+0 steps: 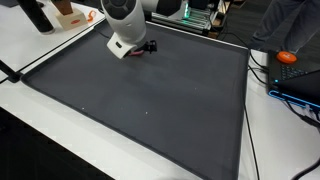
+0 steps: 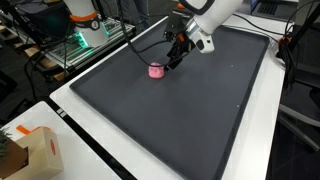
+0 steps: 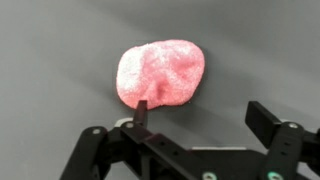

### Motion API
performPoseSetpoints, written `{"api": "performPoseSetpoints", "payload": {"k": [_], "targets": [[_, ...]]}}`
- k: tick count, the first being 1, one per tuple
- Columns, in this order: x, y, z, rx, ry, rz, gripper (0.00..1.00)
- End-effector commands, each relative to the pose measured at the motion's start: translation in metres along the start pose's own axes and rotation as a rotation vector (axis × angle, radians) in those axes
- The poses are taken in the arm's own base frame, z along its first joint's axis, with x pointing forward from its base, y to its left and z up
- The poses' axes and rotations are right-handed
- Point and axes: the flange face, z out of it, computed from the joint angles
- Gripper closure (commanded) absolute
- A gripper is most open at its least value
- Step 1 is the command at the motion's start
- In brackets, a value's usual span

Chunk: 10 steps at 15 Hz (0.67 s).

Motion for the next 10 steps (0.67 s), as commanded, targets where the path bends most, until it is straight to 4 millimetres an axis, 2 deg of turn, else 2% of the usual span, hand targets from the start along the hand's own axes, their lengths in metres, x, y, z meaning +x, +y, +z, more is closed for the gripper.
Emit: {"api": "performPoseSetpoints", "payload": {"k": [1,5,10], "targets": [[0.009,0.031,0.001,0.087,0.045,0.13,0.0],[0.003,0.075,0.003,0.162,0.059,0.303,0.0],[-0.01,0.122,0.014,0.271,0.066,0.521,0.0]]}}
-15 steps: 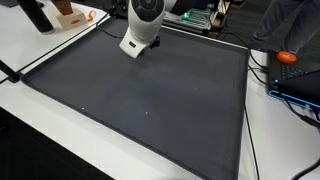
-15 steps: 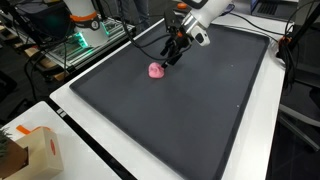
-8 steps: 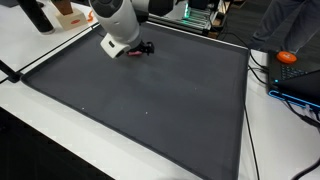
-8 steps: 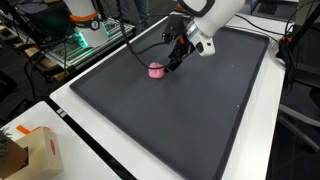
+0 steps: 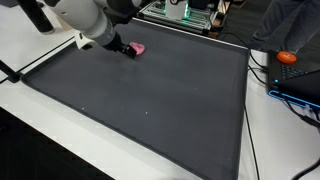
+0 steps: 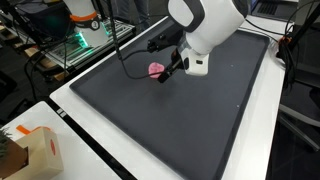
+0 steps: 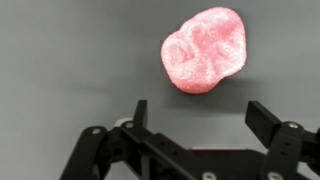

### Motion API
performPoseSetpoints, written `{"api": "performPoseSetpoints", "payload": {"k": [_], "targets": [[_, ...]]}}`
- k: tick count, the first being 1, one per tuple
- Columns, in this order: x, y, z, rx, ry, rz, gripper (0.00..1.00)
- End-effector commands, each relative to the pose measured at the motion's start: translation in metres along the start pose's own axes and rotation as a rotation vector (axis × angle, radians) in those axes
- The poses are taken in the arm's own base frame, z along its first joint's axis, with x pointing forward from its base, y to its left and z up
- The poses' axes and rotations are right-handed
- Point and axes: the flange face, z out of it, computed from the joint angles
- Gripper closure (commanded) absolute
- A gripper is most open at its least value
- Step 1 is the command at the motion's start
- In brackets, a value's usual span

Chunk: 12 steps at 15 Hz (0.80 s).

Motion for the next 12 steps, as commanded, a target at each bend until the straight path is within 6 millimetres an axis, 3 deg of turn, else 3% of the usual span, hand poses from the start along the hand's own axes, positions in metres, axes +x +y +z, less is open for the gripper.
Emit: {"api": "performPoseSetpoints", "payload": {"k": [1,12], "targets": [[0.008,0.031,0.006,0.082,0.0,0.162,0.0],[-0.017,0.104,0.024,0.353,-0.065,0.592,0.0]]}}
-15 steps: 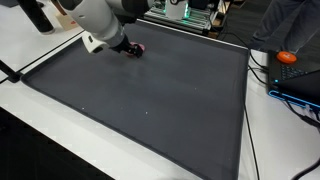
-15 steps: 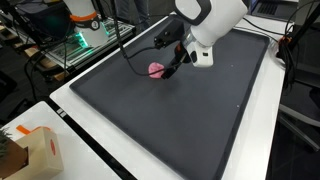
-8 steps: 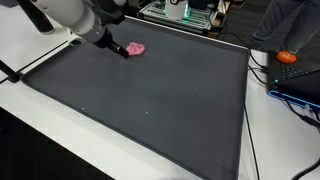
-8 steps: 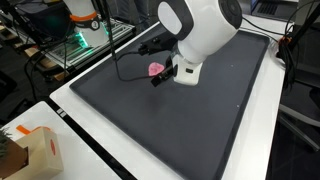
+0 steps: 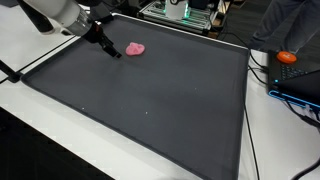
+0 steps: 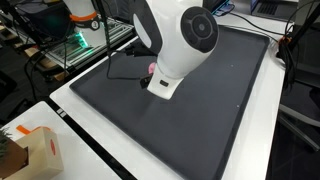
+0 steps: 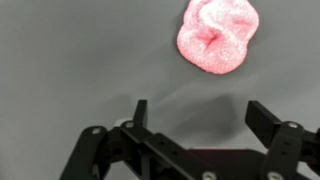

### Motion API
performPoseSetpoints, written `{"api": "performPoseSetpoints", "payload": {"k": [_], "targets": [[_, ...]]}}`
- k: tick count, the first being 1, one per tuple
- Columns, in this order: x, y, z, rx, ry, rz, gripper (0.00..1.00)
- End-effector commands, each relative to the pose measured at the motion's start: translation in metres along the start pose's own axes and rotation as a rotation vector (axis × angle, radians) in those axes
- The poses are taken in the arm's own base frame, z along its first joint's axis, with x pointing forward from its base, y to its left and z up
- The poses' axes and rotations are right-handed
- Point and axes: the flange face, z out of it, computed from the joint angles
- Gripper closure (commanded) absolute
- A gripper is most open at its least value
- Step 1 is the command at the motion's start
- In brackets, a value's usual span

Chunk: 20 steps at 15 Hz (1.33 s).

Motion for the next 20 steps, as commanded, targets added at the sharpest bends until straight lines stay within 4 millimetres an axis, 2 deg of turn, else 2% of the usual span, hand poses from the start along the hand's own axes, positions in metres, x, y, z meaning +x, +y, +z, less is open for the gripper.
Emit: {"api": "performPoseSetpoints", "payload": {"k": [1,6,11,15,20], "targets": [[-0.003,0.025,0.008,0.111,-0.052,0.156,0.0],[-0.01,0.062,0.017,0.219,-0.114,0.318,0.0],[-0.026,0.084,0.023,0.316,-0.161,0.403,0.0],[-0.04,0.088,0.025,0.351,-0.175,0.419,0.0],[-0.066,0.078,0.017,0.339,-0.147,0.373,0.0]]}}
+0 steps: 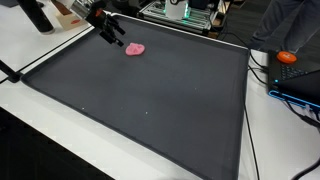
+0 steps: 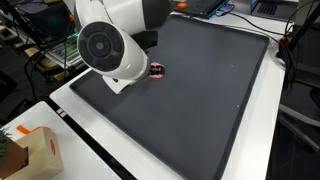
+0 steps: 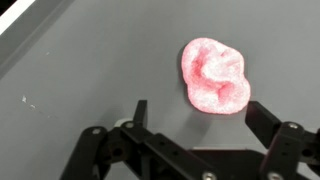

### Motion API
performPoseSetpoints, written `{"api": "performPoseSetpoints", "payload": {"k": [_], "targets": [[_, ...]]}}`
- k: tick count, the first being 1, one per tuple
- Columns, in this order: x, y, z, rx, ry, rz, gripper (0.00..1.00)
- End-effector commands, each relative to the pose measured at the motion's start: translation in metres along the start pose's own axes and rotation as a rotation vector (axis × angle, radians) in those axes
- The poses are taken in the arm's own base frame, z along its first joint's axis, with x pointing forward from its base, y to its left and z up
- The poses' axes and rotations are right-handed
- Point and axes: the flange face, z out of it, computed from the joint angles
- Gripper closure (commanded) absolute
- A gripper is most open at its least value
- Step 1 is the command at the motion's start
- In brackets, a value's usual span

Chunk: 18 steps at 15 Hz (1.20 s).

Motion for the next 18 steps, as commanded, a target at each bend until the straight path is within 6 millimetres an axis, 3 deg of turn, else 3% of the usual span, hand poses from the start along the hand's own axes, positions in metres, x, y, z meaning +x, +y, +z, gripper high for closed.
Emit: {"api": "performPoseSetpoints", "payload": {"k": [1,11,15,18], "targets": [[-0.03,0.004,0.0,0.013,0.035,-0.037,0.0],[-0.108,-0.026,-0.001,-0.081,0.271,-0.338,0.0],[-0.122,-0.038,0.014,-0.155,0.347,-0.471,0.0],[-0.12,-0.041,0.029,-0.241,0.394,-0.588,0.0]]}}
